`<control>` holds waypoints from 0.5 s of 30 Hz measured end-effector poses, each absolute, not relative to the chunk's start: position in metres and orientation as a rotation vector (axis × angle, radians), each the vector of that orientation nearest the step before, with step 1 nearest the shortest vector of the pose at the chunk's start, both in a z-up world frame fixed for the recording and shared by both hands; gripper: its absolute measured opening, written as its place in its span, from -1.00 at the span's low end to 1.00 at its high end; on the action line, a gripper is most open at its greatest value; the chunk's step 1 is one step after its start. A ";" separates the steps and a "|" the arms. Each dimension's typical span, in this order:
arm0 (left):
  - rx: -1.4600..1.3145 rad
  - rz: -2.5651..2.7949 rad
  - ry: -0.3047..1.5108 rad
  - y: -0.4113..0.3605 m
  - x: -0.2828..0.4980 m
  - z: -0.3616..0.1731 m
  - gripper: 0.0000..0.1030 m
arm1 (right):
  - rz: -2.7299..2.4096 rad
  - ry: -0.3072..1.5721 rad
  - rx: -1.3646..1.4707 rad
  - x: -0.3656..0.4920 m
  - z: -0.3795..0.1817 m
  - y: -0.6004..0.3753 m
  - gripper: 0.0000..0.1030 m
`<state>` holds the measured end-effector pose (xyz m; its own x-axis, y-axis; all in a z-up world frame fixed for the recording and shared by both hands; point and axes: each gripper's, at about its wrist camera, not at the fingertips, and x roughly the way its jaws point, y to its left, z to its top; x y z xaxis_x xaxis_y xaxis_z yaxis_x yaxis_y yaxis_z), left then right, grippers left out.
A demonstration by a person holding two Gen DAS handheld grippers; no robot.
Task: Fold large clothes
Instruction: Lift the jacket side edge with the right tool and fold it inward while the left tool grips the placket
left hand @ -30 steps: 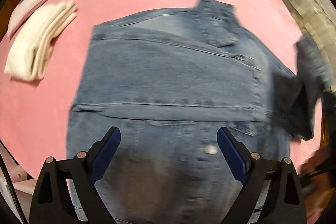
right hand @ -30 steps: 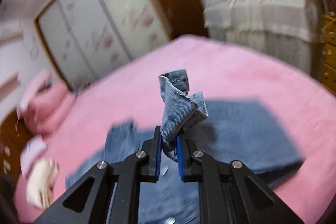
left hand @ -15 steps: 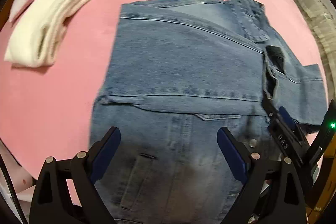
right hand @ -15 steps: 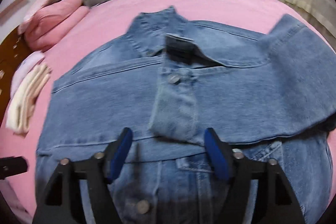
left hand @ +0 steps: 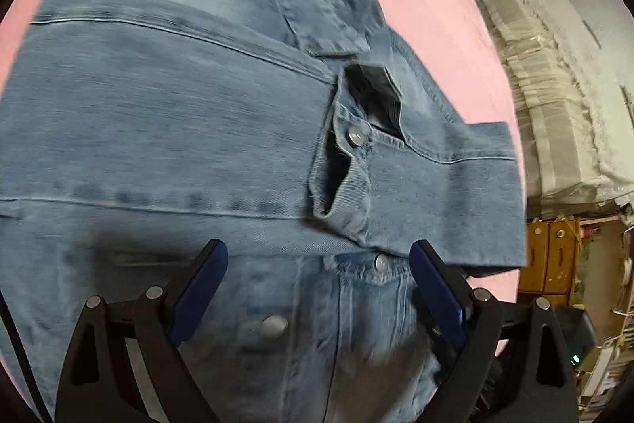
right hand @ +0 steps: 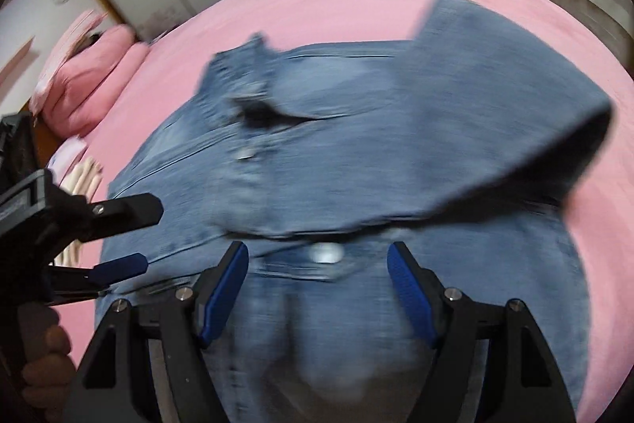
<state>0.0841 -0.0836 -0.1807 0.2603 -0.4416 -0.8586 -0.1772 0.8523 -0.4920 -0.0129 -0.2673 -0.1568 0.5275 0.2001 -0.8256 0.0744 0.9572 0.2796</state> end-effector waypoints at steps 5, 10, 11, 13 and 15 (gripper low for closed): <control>-0.548 -0.094 1.339 -0.116 0.097 -0.205 0.64 | -0.038 1.027 0.330 -0.020 -0.164 -0.331 0.42; -0.472 0.042 1.340 -0.144 0.104 -0.212 0.61 | -0.096 1.069 0.361 -0.015 -0.171 -0.382 0.42; -0.455 0.057 1.333 -0.149 0.104 -0.212 0.60 | -0.103 1.075 0.354 -0.012 -0.171 -0.390 0.42; -0.407 0.081 1.327 -0.163 0.104 -0.212 0.40 | -0.107 1.081 0.338 -0.010 -0.171 -0.401 0.42; -0.360 0.103 1.322 -0.177 0.104 -0.212 0.29 | -0.102 1.087 0.322 -0.008 -0.172 -0.407 0.42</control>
<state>0.1042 -0.1766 -0.2116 0.2511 -0.1288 -0.9594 -0.2765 0.9403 -0.1986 -0.0083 -0.4071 -0.1720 0.4654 0.0760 -0.8819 0.2380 0.9489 0.2074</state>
